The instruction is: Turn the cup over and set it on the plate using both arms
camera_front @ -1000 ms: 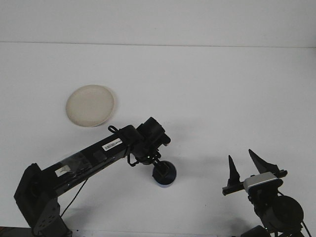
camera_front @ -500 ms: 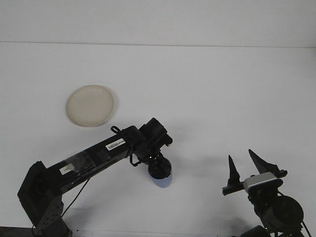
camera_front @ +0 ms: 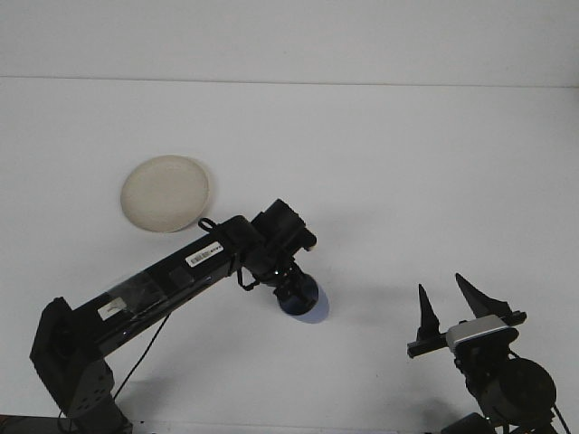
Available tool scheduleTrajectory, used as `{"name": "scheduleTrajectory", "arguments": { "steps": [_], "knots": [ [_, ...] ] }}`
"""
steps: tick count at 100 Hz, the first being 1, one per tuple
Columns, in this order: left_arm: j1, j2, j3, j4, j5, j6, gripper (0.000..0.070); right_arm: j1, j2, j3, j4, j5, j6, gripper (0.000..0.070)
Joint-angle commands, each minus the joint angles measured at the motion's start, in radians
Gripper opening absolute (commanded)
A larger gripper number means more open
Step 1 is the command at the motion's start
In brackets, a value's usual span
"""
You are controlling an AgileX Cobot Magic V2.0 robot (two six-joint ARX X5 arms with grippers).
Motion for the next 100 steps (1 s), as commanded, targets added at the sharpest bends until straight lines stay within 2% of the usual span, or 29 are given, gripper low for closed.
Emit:
{"name": "scheduleTrajectory", "arguments": {
  "steps": [1,33,73,100],
  "knots": [
    [0.022,-0.011,0.051,-0.024,-0.027,0.026,0.0014,0.004,0.001,0.008,0.012,0.003,-0.007,0.0415],
    [0.299,-0.062,0.240,-0.122,-0.124,0.076,0.0014,0.004,0.001,0.008,0.012,0.003,-0.007,0.0415],
    [0.708,-0.060,0.259,-0.104,-0.130,0.090,0.0014,0.004,0.001,0.008,0.009,0.003,-0.006,0.0415],
    [0.837,-0.021,0.259,-0.093,-0.147,0.094,0.0014,0.004,0.001,0.008,0.008,0.003,-0.006,0.0415]
  ]
}}
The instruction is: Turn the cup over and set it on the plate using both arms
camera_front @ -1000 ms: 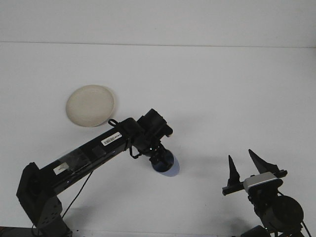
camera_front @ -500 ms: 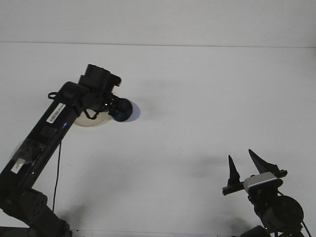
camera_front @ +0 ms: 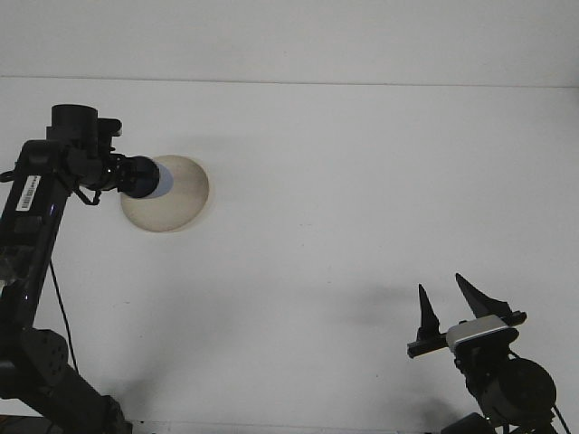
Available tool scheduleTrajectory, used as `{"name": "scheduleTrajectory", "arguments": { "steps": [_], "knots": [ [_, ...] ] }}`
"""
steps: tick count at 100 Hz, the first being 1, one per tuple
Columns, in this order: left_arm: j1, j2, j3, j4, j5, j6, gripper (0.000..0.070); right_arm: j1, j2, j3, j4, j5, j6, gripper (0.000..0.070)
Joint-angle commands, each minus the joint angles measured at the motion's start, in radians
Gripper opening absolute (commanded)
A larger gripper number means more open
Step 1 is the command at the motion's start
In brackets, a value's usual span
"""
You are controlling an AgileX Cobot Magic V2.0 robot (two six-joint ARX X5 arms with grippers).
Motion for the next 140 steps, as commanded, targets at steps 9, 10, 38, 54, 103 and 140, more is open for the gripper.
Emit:
{"name": "scheduleTrajectory", "arguments": {
  "steps": [9,10,38,54,103,140],
  "knots": [
    [0.029,0.073,0.019,0.011,-0.003,0.019,0.0014,0.004,0.001,0.008,0.009,0.003,-0.007,0.0415],
    [0.031,0.078,0.019,0.011,-0.003,0.019,0.0014,0.004,0.001,0.008,0.009,0.003,-0.007,0.0415],
    [0.045,0.208,0.019,0.062,-0.003,0.019,0.0014,0.004,0.001,0.008,0.006,0.003,-0.006,0.0415],
    [0.045,0.243,0.019,0.084,-0.026,0.019,0.0014,0.004,0.002,0.008,0.006,0.003,-0.007,0.0415],
    [0.045,0.249,0.056,0.119,0.024,0.031,0.0451,0.004,0.002,0.008,0.006,0.003,-0.007,0.0415],
    [0.038,0.162,0.373,-0.069,0.059,0.017,0.0451,0.004,0.002,0.008,0.006,0.003,-0.006,0.0415]
  ]
}}
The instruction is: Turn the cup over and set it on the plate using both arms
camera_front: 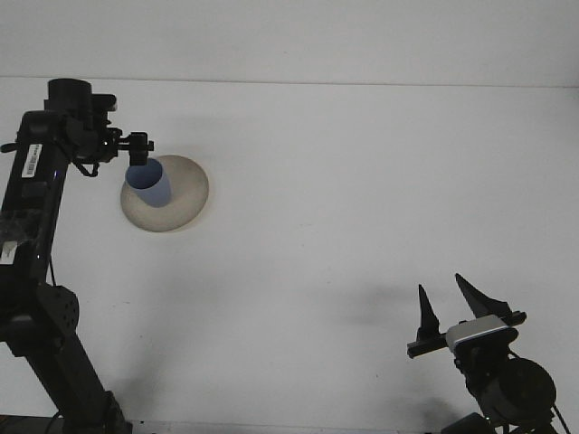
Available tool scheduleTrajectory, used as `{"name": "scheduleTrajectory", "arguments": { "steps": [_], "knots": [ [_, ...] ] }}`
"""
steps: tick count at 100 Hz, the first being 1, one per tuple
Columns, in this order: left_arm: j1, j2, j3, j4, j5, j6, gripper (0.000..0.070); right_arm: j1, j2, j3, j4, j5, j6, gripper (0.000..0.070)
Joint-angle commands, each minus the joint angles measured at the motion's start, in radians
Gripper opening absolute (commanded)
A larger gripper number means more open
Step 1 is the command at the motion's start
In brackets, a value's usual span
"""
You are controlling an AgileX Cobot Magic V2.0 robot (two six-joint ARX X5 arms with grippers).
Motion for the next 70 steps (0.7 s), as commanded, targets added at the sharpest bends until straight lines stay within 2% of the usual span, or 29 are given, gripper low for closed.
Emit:
{"name": "scheduleTrajectory", "arguments": {
  "steps": [1,23,34,42,56,70],
  "knots": [
    [-0.001,-0.055,0.043,-0.005,0.005,-0.002,0.0451,0.004,0.002,0.008,0.009,0.003,-0.006,0.0415],
    [0.005,-0.259,0.026,-0.061,0.007,-0.055,0.0450,0.004,0.002,0.008,0.010,0.004,-0.006,0.0415],
    [0.004,-0.382,-0.066,-0.034,0.037,-0.055,0.0443,0.004,0.002,0.008,0.013,0.018,-0.006,0.0415],
    [0.004,-0.495,-0.206,0.031,0.055,-0.055,0.0422,0.004,0.002,0.008,0.014,0.026,-0.003,0.0415],
    [0.000,-0.712,-0.560,0.251,0.062,-0.050,0.0402,0.004,0.002,0.008,0.018,0.038,0.002,0.0415],
    [0.000,-0.908,-0.907,0.503,0.062,-0.035,0.0242,0.004,0.002,0.008,0.031,0.057,0.006,0.0415]
  ]
}}
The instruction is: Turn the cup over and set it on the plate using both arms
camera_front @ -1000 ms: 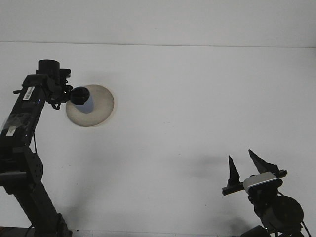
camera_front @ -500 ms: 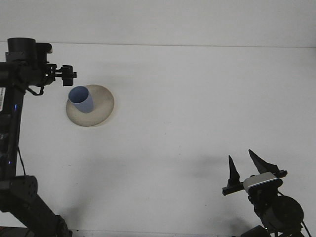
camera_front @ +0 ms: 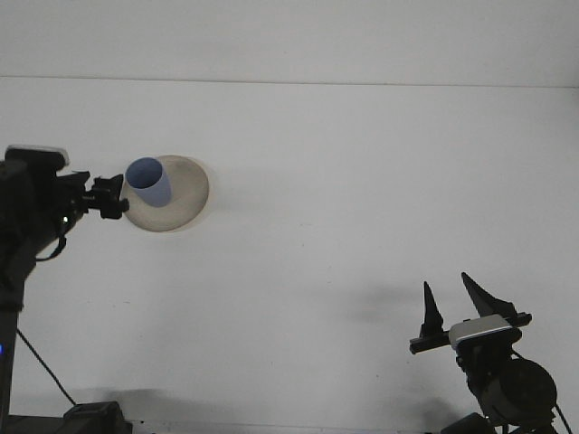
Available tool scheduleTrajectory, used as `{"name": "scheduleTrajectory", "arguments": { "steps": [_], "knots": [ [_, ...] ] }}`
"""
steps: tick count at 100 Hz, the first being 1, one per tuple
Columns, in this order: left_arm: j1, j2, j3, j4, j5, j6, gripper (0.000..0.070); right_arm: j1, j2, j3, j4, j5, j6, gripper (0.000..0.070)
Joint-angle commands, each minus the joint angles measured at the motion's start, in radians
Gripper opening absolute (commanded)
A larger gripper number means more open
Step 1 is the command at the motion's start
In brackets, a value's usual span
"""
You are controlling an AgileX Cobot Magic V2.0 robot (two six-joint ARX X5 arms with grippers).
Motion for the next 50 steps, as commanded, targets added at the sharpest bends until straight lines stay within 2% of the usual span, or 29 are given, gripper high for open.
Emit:
{"name": "scheduleTrajectory", "arguments": {
  "steps": [1,14,19,24,32,42,50],
  "knots": [
    [0.001,-0.069,-0.161,0.119,0.005,0.017,0.0231,0.004,0.002,0.008,0.016,0.006,0.006,0.0415],
    [0.001,-0.207,-0.433,0.294,0.014,0.023,0.0074,0.004,0.002,0.008,0.017,0.029,0.008,0.0413],
    [0.001,-0.250,-0.520,0.349,0.025,0.023,0.0002,0.004,0.002,0.008,0.017,0.031,0.008,0.0381],
    [0.001,-0.290,-0.602,0.406,0.026,0.026,0.0012,0.004,0.001,0.008,0.017,0.031,0.011,0.0276],
    [0.001,-0.351,-0.723,0.524,0.027,0.025,0.0012,0.004,0.001,0.008,0.019,0.030,0.028,0.0000],
    [0.001,-0.429,-0.842,0.658,0.027,0.005,0.0012,0.004,0.000,0.008,0.026,0.029,0.059,0.0006],
    [0.001,-0.477,-0.885,0.693,0.027,-0.006,0.0012,0.004,0.000,0.008,0.024,0.031,0.060,0.0006]
  ]
}}
